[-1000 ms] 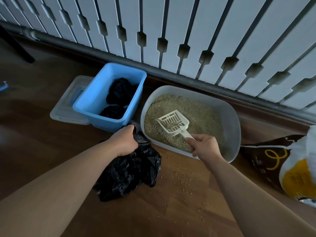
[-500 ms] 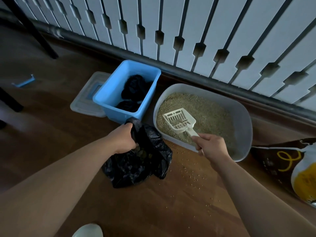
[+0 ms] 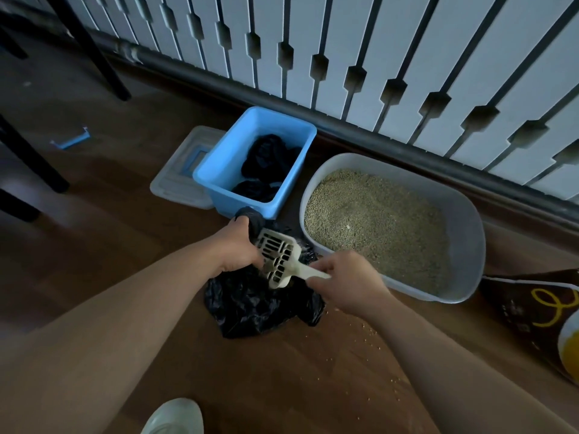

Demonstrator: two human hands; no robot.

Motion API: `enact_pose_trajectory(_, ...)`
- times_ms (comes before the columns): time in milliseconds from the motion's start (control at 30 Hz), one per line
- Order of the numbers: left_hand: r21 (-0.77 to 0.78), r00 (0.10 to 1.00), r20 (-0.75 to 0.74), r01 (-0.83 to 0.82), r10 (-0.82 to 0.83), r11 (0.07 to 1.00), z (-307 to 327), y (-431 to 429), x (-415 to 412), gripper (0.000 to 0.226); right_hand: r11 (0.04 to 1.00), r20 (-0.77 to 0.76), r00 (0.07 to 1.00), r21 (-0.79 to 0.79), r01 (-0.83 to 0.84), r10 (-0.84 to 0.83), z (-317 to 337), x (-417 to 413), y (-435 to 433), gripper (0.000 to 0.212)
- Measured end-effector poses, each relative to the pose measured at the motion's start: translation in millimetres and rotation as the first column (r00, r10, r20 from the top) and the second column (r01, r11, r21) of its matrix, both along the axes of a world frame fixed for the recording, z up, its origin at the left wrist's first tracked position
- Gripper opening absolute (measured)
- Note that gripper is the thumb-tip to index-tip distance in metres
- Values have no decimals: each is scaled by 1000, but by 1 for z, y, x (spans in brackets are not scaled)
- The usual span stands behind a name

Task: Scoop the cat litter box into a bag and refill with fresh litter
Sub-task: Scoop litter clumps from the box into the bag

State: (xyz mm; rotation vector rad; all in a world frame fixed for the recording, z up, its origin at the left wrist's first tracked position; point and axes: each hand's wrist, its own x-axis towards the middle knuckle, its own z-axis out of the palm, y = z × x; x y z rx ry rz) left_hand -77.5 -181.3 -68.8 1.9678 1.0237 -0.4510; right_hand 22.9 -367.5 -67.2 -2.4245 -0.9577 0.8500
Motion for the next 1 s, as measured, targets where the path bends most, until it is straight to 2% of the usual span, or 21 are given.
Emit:
enact_pose_trajectory(67,-4,1000,26,-6,6,1000,-1,-1,1,82,988,237,962,-100,-115,136,-2,-10,11,22)
enact_pose_trajectory(100,-3,999,34,-6,7,1000,0,-2,1,84,984,306,938,-117,-133,163,-3,-13,14,24)
enact_pose_trajectory(200,4,999,49,-3,3,1000,-2,-2,4,90,980,347,920,-142,-140,182,0,-12,16,31)
enact_pose_trajectory(267,0,999,53,6,-6,1000,-1,-3,5,88,985,340,931,-147,-87,133,4,-5,9,34)
enact_pose_trajectory(333,7,999,43,20,-20,1000,-1,-5,5,81,993,280,959,-118,-13,46,6,4,0,36)
enact_pose_trajectory(400,12,998,35,44,-45,999,2,-8,7,82,993,73,992,-41,108,-105,7,13,-11,32)
enact_pose_trajectory(467,28,997,16,75,-75,997,7,-12,13,89,951,-158,942,38,306,-297,9,26,-20,21)
enact_pose_trajectory(533,43,996,3,86,-86,995,13,-17,20,90,869,-298,840,60,491,-453,15,38,-30,11)
enact_pose_trajectory(600,55,995,6,99,-99,994,14,-22,28,89,823,-317,787,35,567,-529,22,51,-40,8)
enact_pose_trajectory(700,56,989,9,144,-145,988,9,-31,41,81,808,-280,767,-60,587,-578,28,70,-48,8)
enact_pose_trajectory(833,132,972,-10,234,-235,963,-2,-37,60,71,831,-142,837,-289,475,-528,25,96,-48,16)
enact_pose_trajectory(1000,185,962,-57,274,-268,944,-20,-36,77,61,787,-185,776,-303,538,-602,1,109,-27,24)
